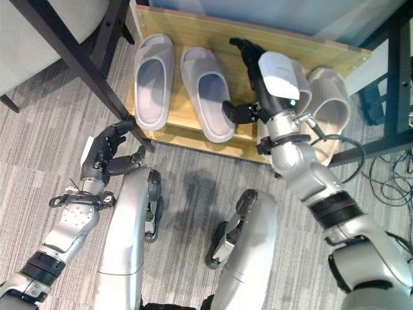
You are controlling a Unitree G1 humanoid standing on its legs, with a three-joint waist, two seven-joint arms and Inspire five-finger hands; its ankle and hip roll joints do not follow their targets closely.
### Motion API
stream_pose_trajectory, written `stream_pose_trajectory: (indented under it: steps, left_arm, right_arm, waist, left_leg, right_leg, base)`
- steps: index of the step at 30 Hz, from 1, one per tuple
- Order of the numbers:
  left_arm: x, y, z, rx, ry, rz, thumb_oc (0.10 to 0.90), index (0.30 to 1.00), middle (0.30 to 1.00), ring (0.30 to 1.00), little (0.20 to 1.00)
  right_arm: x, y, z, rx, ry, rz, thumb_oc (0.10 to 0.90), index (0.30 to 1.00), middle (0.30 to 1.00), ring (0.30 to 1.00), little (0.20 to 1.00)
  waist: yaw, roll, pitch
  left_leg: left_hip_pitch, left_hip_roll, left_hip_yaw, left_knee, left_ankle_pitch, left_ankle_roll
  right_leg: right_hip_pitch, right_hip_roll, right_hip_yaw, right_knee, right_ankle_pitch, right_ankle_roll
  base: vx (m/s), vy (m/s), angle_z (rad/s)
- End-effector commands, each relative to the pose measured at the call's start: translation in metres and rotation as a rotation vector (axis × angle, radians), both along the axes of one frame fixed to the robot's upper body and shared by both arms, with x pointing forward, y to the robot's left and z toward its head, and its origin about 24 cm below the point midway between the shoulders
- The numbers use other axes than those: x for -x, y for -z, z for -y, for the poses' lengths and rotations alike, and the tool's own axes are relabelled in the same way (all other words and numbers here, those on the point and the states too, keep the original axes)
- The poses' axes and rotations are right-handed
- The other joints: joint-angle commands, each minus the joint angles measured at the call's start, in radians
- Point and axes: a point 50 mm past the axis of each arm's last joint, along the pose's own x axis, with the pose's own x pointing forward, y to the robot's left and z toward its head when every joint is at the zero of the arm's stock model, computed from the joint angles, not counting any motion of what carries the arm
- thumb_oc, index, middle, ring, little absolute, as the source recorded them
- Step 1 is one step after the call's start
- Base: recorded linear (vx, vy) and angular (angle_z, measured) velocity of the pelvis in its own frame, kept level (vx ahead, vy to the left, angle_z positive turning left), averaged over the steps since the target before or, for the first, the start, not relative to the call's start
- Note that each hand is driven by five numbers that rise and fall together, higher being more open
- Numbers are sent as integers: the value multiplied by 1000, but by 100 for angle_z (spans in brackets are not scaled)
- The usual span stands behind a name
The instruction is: Arrange the slippers neatly on the shoe rack.
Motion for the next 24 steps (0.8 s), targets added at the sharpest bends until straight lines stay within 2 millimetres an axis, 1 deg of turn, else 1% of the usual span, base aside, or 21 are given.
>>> stream_pose_trajectory:
  steps: [1,4,7,9,15,19,24]
  left_arm:
    - [8,-1,37,-29,136,47,800,900,900,900,900]
    - [5,-3,40,-30,134,52,800,900,900,900,900]
    - [1,-6,42,-31,129,60,800,900,900,900,900]
    - [-1,-7,45,-34,128,63,800,900,900,900,900]
    - [-4,-9,52,-32,118,72,800,900,900,900,900]
    - [-6,-10,58,-21,108,79,800,900,900,900,900]
    - [-7,-10,64,-19,107,87,800,900,900,900,900]
  right_arm:
    - [11,-56,-19,-168,-144,231,800,900,900,900,900]
    - [6,-44,-28,-271,-189,178,800,900,900,900,900]
    - [3,-34,-39,-336,-230,134,800,900,900,900,900]
    - [1,-21,-50,-422,-266,86,800,900,900,900,900]
    - [-1,0,-77,-579,-326,19,800,900,900,900,900]
    - [0,5,-95,-651,-349,13,800,900,900,900,900]
    - [1,8,-112,-699,-362,16,800,900,900,900,900]
  waist:
    - [36,-32,-39]
    - [35,-32,-39]
    - [35,-35,-39]
    - [34,-35,-39]
    - [34,-36,-39]
    - [36,-33,-39]
    - [36,-30,-39]
  left_leg:
    - [-23,45,-24,7,-69,-87]
    - [-23,46,-23,6,-68,-86]
    - [-23,45,-21,4,-67,-86]
    - [-23,45,-18,1,-66,-84]
    - [-23,45,-12,-10,-62,-81]
    - [-23,46,-8,-16,-60,-80]
    - [-23,44,-5,-23,-55,-79]
  right_leg:
    - [-30,28,7,58,199,-92]
    - [-29,28,5,59,197,-93]
    - [-26,27,2,57,199,-92]
    - [-23,26,-1,53,203,-93]
    - [-27,27,-5,42,210,-92]
    - [-27,28,-8,33,216,-90]
    - [-27,31,-9,25,222,-88]
  base:
    - [0,0,0]
    - [0,0,0]
    - [0,0,0]
    - [0,0,0]
    - [0,0,0]
    - [0,0,0]
    - [0,0,0]
